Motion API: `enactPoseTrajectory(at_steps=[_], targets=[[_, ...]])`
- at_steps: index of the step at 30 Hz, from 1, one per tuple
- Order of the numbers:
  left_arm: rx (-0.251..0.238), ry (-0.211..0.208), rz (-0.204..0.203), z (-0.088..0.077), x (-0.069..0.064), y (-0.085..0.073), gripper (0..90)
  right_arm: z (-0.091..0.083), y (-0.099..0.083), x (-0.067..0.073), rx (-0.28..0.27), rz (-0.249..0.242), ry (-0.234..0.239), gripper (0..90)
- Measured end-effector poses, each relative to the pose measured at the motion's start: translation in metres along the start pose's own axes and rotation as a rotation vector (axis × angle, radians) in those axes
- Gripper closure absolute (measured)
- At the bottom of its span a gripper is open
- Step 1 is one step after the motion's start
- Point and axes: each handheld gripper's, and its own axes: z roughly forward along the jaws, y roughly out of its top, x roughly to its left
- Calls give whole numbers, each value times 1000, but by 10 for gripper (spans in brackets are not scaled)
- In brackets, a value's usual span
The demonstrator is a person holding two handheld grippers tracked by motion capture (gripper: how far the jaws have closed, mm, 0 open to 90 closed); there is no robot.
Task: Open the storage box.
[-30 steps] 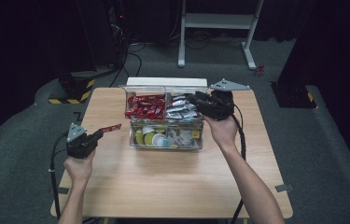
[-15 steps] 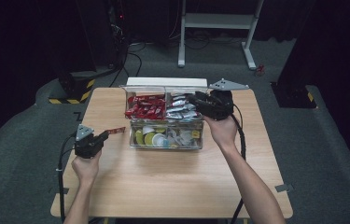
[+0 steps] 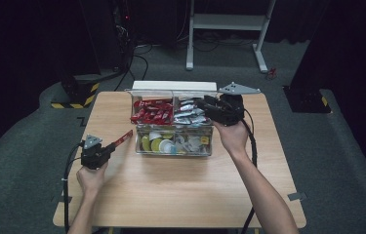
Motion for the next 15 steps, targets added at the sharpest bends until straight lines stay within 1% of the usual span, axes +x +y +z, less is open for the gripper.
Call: enactPoseTrajectory(at_steps=[1, 3, 4, 5, 6, 7, 9, 11, 12, 13, 15], targets=[[14, 2, -6, 0, 1, -3, 894, 0, 0, 0, 0, -2, 1, 622], [23, 0, -20, 0, 2, -6, 894, 0, 0, -1, -4, -3, 3, 624], [32, 1, -20, 0, 2, -8, 893, 0, 1, -1, 0, 2, 5, 623], [44, 9, -22, 3, 3, -10, 893, 0, 1, 0, 4, -10, 1, 620], [44, 9, -22, 3, 3, -10, 893, 0, 1, 0, 4, -10, 1, 620], [56, 11, -32, 5, 4, -13, 893, 0, 1, 0, 4, -15, 0, 618], [73, 13, -49, 7, 4, -15, 891, -1, 2, 0, 9, -5, 2, 617], [82, 19, -38, 7, 4, -17, 891, -1, 4, 0, 20, -7, -2, 613], [85, 19, -40, 9, 4, -19, 890, -1, 5, 1, 25, -11, -4, 611], [89, 21, -40, 9, 4, -20, 889, -2, 4, 2, 21, -21, -8, 609], [103, 33, -37, 12, 6, -23, 886, -4, 3, 2, 11, -16, -10, 610]])
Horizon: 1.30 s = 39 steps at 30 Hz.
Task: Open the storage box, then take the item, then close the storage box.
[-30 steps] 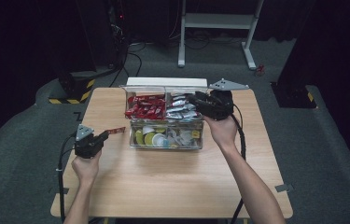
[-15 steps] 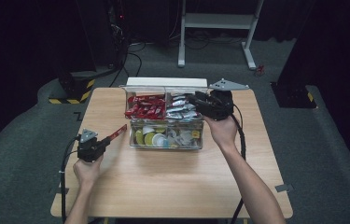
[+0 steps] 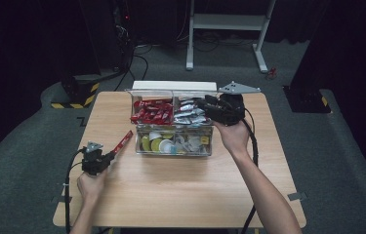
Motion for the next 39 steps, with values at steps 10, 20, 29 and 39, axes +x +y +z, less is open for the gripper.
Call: enactPoseTrajectory(at_steps=[10, 20, 29, 39], targets=[[6, 16, -31, 5, 8, -14, 823, 0, 1, -1, 6, 5, 6, 617], [-7, 56, 4, 4, -1, -17, 507, 0, 0, -3, -1, 17, 17, 617], [-38, 71, 12, -4, -4, -23, 393, 0, 0, -1, 2, 6, 5, 608], [-31, 94, 29, -2, -3, -28, 347, -11, -2, 2, 9, -10, -24, 603]])
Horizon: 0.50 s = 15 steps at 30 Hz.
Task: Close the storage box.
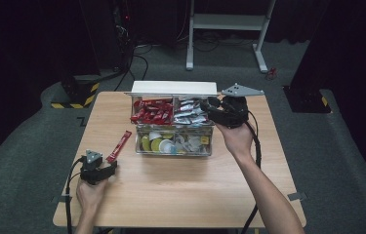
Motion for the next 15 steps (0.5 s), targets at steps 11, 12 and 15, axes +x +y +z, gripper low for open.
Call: enactPoseTrajectory(at_steps=[11, 12, 15], targets=[[15, -14, 14, 1, -2, 0, 313, -10, -5, 1, -11, 5, -20, 604], [14, -15, 15, 1, -3, 0, 310, -11, -5, 1, -10, 3, -22, 604], [15, -15, 14, 1, -3, 0, 308, -14, -5, 4, -12, -4, -28, 605]])
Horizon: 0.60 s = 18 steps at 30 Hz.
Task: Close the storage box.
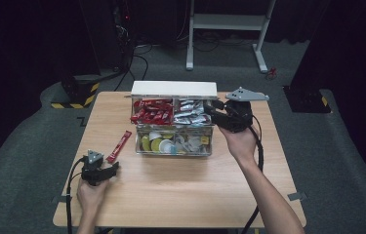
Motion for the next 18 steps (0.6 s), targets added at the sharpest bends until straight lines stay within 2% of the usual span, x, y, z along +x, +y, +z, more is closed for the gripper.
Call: enactPoseTrajectory(at_steps=[9, 18], targets=[[0, -1, 0, 0, 0, 0, 307, -4, -2, 0, 2, -5, -2, 602], [2, -7, -1, 0, 1, 0, 306, -10, -13, -2, 26, 2, -2, 596]])
